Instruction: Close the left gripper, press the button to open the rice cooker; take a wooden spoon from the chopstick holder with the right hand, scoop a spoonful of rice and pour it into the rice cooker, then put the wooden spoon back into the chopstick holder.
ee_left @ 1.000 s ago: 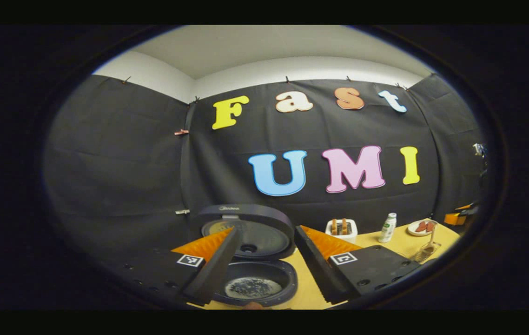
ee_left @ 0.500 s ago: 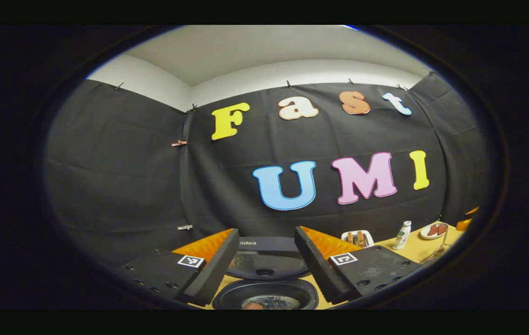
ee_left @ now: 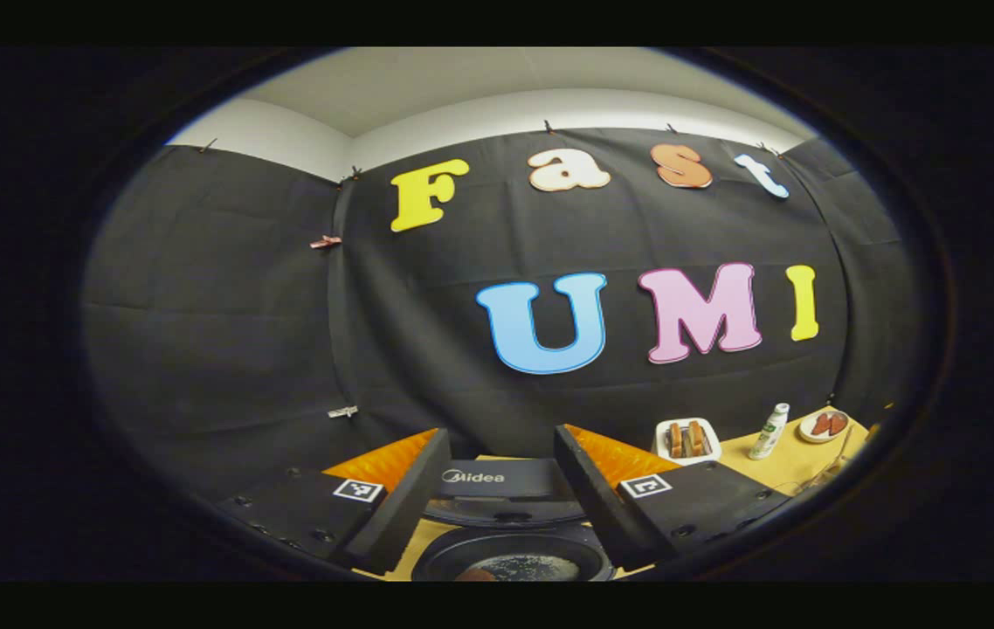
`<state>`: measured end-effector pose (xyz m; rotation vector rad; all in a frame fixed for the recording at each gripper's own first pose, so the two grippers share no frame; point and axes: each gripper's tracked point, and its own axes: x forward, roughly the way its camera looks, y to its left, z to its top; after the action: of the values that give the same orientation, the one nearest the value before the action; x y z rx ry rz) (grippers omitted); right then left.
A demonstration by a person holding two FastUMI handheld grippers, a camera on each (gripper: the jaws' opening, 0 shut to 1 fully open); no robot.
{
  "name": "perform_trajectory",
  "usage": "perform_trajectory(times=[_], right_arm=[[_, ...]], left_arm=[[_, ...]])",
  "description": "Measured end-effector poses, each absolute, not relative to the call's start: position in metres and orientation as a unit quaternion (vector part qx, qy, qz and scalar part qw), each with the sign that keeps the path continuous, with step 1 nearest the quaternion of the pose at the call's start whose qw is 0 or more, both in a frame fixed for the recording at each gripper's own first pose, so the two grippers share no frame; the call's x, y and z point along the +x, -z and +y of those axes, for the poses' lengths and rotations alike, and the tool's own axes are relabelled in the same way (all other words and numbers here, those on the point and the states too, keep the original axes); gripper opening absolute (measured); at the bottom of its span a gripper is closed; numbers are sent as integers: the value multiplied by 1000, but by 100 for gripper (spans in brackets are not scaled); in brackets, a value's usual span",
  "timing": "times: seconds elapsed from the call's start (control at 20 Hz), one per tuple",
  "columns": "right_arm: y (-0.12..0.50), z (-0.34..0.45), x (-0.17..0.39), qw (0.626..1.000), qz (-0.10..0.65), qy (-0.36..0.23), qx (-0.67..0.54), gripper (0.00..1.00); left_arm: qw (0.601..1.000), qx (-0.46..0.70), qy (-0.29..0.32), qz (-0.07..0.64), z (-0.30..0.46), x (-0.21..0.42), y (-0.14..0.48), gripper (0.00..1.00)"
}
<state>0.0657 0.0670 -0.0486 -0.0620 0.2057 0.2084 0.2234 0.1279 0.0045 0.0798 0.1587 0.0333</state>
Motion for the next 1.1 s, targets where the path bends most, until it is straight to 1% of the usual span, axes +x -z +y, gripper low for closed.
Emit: perform_trajectory(times=[0.3, 0.35, 0.4, 0.45, 0.5, 0.55, 0.6, 0.65, 0.85, 1.1], right_arm=[[51, 69, 66, 988, 107, -105, -27, 61], [51, 69, 66, 988, 107, -105, -26, 61], [51, 69, 66, 988, 107, -105, -26, 61], [51, 69, 66, 988, 107, -104, -26, 61], [51, 69, 65, 988, 108, -104, -25, 61], [53, 69, 65, 988, 110, -103, -25, 63], [54, 68, 65, 988, 110, -103, -24, 61], [54, 68, 65, 988, 111, -102, -24, 61], [54, 69, 64, 988, 111, -103, -23, 61], [46, 75, 60, 988, 105, -109, -19, 61]], left_arm=[[994, 47, -16, 96, 131, 238, 7, 83], [994, 48, -14, 97, 130, 239, 6, 84], [994, 53, -13, 97, 130, 241, 5, 87], [993, 58, -13, 99, 131, 243, 6, 83], [993, 62, -11, 102, 131, 245, 8, 83], [992, 61, -9, 108, 130, 245, 11, 80], [992, 54, -6, 115, 129, 244, 16, 85], [993, 45, -3, 112, 128, 246, 14, 86], [992, 16, 4, 123, 130, 235, 19, 86], [990, 12, 2, 139, 131, 215, 24, 86]])
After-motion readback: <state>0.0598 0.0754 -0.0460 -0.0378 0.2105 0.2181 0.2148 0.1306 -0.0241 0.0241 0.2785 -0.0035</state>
